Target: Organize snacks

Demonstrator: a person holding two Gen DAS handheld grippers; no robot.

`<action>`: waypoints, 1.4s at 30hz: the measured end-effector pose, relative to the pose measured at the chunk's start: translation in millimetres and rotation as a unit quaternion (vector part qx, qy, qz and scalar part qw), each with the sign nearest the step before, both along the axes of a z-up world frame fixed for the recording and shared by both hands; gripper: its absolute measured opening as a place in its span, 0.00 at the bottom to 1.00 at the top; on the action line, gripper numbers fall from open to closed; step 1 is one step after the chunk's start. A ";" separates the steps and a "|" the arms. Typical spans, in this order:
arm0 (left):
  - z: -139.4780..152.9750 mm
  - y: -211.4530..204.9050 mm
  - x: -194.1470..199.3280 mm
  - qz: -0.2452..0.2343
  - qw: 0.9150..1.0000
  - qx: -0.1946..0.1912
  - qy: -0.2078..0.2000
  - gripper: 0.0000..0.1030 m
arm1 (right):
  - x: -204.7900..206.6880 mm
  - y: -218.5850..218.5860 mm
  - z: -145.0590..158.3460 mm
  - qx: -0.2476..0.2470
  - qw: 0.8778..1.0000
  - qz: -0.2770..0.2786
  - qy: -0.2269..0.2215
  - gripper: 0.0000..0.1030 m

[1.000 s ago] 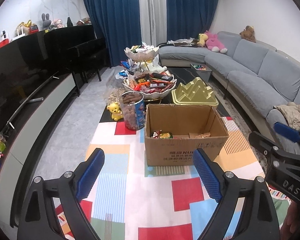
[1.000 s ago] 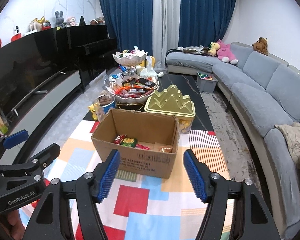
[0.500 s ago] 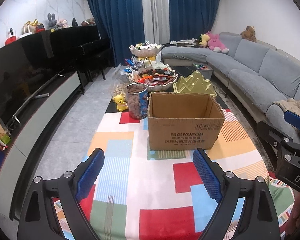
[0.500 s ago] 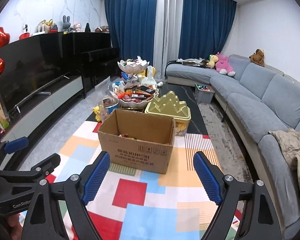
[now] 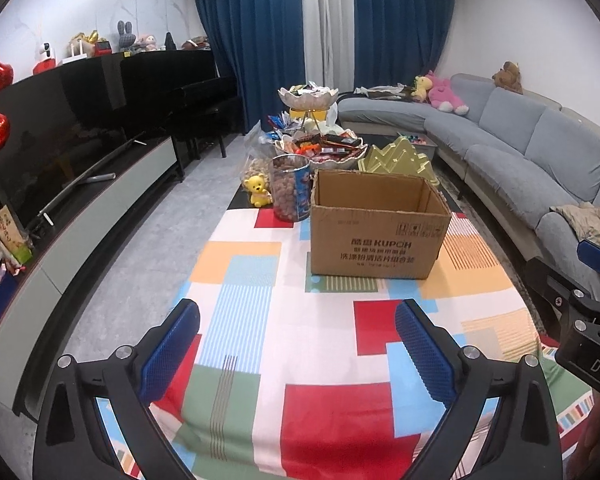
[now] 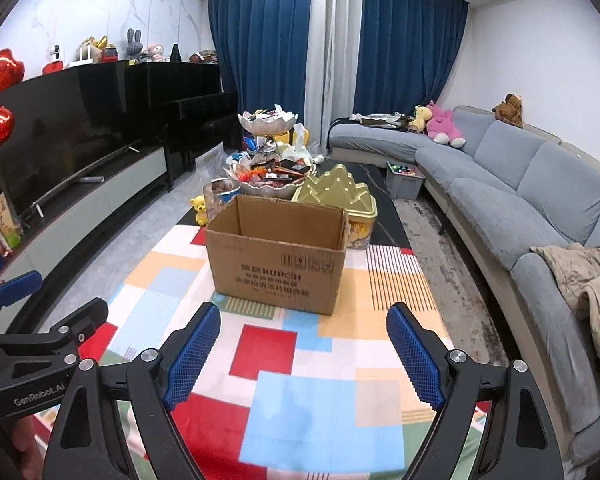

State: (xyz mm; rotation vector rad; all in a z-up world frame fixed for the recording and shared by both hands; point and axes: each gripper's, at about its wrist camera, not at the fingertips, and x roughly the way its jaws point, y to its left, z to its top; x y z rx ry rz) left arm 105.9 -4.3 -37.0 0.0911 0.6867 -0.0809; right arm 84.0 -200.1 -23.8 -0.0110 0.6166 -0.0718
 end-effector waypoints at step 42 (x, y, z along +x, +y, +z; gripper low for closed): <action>-4.3 2.3 -41.4 -0.002 1.000 -0.012 -0.015 0.97 | -46.1 -3.5 -3.5 0.013 1.000 -0.012 -0.007 0.84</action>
